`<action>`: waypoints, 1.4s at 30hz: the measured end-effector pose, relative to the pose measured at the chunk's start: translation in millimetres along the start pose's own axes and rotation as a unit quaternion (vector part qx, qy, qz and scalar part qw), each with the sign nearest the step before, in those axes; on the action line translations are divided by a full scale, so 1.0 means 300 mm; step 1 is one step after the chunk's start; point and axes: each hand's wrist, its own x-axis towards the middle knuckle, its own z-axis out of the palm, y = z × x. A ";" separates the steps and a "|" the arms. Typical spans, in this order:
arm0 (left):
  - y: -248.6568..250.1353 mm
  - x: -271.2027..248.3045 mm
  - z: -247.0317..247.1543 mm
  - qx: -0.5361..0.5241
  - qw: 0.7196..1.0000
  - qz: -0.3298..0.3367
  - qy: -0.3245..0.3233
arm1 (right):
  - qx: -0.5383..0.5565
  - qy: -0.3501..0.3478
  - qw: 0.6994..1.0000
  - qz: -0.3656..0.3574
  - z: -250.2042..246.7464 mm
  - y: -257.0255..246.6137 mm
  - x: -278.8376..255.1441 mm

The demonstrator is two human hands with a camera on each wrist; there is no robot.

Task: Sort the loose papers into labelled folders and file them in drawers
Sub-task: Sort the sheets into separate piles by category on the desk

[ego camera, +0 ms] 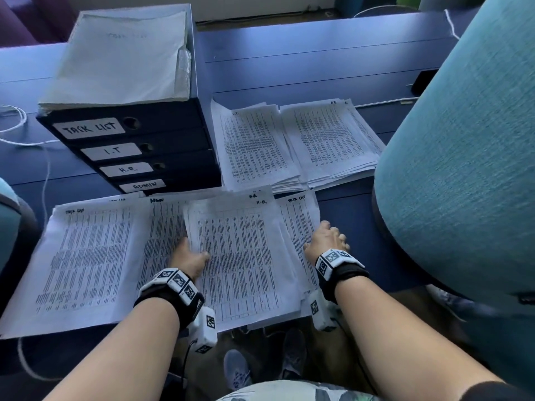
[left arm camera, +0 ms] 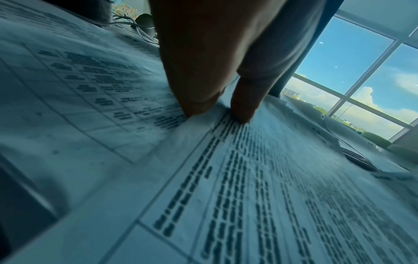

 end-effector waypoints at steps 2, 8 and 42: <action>0.004 -0.007 0.000 -0.009 1.000 -0.001 -0.004 | 0.050 -0.001 0.998 -0.029 -0.002 0.002 -0.008; 0.007 -0.012 -0.008 -0.060 0.998 0.027 0.008 | 0.110 0.065 0.991 -0.046 -0.047 0.007 -0.026; 0.310 -0.173 -0.100 -0.399 0.887 0.216 -0.083 | 0.408 0.137 0.874 -0.227 -0.150 -0.166 -0.075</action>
